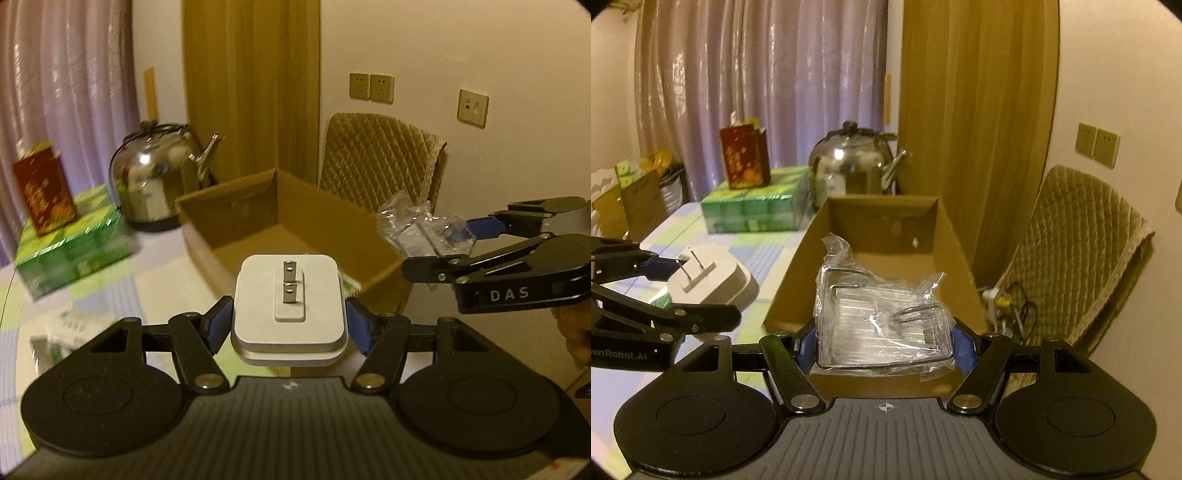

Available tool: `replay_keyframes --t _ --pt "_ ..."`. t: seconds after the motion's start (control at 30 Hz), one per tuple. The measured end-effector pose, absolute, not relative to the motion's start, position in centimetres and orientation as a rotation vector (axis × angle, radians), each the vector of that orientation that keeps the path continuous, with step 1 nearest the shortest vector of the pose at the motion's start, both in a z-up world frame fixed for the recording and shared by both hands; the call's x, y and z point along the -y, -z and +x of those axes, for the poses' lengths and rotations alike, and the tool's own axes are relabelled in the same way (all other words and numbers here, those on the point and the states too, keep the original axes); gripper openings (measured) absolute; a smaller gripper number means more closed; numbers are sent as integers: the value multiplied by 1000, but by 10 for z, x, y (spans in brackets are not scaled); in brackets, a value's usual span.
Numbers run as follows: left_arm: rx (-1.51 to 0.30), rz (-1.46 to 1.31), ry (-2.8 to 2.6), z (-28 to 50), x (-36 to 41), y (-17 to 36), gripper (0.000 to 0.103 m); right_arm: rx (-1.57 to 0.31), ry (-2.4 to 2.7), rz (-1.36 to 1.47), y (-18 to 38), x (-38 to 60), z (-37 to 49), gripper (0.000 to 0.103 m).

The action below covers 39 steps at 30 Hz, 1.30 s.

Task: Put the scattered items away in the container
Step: 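Carry the plug adapter and soap rack with both tools over the cardboard box, then lower both tools into the box and open them to drop adapter and rack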

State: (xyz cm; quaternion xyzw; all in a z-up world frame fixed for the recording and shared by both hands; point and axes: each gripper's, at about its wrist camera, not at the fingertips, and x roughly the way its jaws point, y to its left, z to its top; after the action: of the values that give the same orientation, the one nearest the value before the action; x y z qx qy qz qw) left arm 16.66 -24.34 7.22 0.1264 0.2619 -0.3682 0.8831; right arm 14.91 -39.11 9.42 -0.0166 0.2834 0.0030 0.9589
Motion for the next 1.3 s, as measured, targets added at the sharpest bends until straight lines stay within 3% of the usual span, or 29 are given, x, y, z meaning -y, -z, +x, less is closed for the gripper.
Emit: replay_keyframes --t 0.5,1.3 --pt "-533 348 827 243 309 -57 60 -628 19 -95 -70 422 241 67" --pt "-629 495 887 273 339 -2 60 -683 33 -73 -38 437 265 67"
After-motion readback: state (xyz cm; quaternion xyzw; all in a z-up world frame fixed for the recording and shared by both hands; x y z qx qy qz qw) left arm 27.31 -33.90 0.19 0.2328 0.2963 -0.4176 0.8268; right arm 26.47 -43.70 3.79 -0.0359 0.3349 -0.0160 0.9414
